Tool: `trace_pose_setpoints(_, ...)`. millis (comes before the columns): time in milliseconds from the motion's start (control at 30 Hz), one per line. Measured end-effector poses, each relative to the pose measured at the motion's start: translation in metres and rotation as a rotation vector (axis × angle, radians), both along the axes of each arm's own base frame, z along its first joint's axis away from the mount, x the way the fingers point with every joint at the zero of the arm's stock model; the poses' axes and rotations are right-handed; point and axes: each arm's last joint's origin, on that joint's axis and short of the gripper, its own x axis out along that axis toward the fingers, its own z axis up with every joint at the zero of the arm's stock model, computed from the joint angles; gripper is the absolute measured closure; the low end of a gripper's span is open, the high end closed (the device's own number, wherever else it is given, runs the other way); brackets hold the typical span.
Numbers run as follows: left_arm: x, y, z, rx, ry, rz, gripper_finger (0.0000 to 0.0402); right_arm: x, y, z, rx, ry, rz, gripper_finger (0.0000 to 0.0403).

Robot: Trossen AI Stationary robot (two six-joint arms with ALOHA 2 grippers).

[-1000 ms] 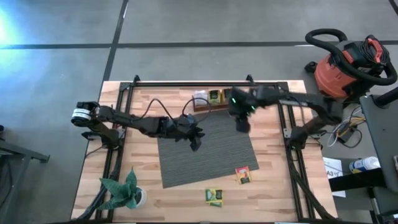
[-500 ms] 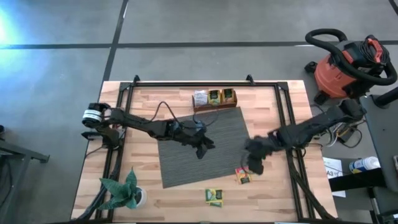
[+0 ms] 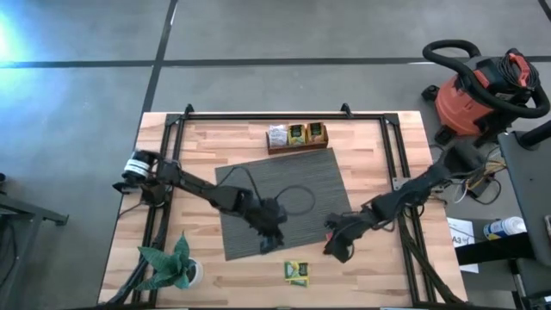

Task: Pick & Place Tea
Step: Put the yellow tea bag into the middle section of the wooden organizer

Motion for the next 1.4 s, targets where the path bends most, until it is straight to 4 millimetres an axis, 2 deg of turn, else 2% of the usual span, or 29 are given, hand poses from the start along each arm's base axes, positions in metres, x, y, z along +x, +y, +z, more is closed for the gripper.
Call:
trace_pose_setpoints(267,-0.006,-0.016,-0.012,-0.035,0.025,-0.149,0.0278,0.045,0.033,-0.023,0.078,0.053,0.002,0.0271)
trace_pose_setpoints(467,-0.004,-0.04,-0.02,-0.051,-0.025,-0.224,0.0278,0.063,0.045,-0.04,0.08,0.108,-0.127,0.0271)
trace_pose_setpoints(767,-0.005,-0.064,-0.026,-0.085,-0.079,-0.266,0.0278,0.071,0.048,-0.029,0.049,0.102,-0.268,0.0271)
trace_pose_setpoints(933,0.001,-0.076,-0.039,-0.158,-0.07,-0.232,0.0278,0.073,0.05,-0.023,-0.044,0.169,-0.248,0.0271)
trace_pose_setpoints(1167,0.008,-0.088,-0.033,-0.144,-0.096,-0.144,0.0278,0.08,0.053,-0.002,-0.2,0.216,-0.196,0.0271)
trace_pose_setpoints(1267,0.009,-0.095,-0.027,-0.176,-0.095,-0.13,0.0278,0.084,0.055,0.005,-0.205,0.188,-0.168,0.0271)
trace_pose_setpoints(1400,0.009,-0.106,-0.033,-0.202,-0.059,-0.113,0.0278,0.083,0.056,0.003,-0.19,0.198,-0.148,0.0271)
